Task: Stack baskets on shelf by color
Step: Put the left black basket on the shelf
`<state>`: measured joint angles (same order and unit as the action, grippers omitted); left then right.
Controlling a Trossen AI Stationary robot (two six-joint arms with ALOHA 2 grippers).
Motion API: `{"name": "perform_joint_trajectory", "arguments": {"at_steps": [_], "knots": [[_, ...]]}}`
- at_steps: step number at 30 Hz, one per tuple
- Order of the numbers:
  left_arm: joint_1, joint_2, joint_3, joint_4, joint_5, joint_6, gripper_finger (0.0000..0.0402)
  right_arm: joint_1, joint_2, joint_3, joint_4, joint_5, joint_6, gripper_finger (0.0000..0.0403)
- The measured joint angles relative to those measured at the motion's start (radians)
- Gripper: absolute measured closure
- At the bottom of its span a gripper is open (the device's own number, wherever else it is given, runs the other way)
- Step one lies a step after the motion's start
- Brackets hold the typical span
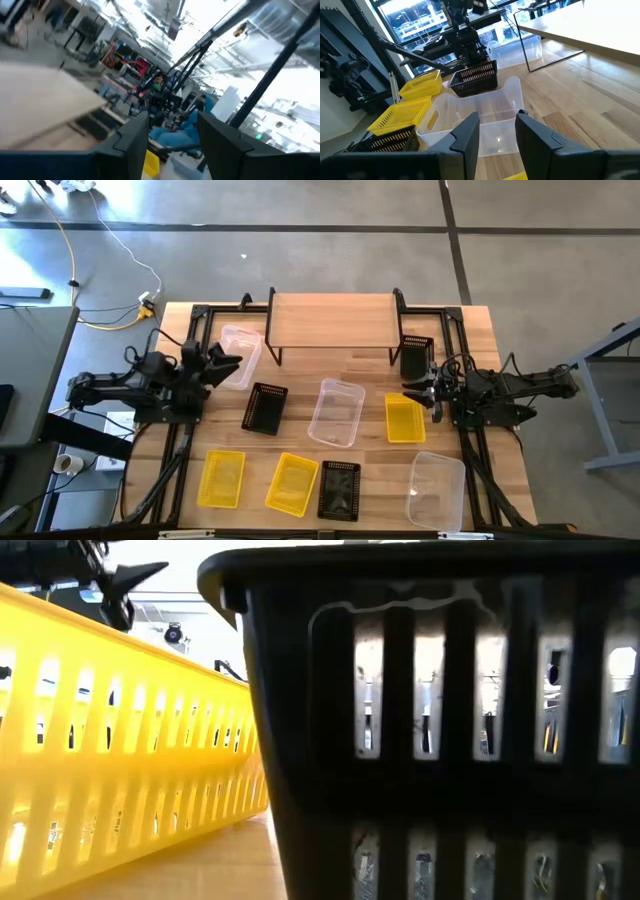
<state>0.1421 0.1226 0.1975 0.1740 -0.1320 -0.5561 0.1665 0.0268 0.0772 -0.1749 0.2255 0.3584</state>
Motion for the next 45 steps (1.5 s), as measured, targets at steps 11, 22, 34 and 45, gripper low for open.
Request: {"name": "perform_joint_trajectory", "arguments": {"at_steps": [11, 22, 34, 45], "knots": [[0.001, 0.211, 0.26, -0.259, 0.047, 0.262, 0.0245, 0.0, 0.0, 0.0, 0.0, 0.0, 0.0, 0.029], [0.0, 0.444, 0.493, -0.444, 0.106, 0.296, 0.0245, 0.0, 0.0, 0.0, 0.0, 0.0, 0.0, 0.029], [-0.024, 0.631, 0.646, -0.733, 0.2, 0.271, 0.0245, 0.0, 0.0, 0.0, 0.0, 0.0, 0.0, 0.029], [-0.209, 0.796, 0.646, -0.901, 0.153, 0.293, 0.0245, 0.0, 0.0, 0.0, 0.0, 0.0, 0.0, 0.029]]}}
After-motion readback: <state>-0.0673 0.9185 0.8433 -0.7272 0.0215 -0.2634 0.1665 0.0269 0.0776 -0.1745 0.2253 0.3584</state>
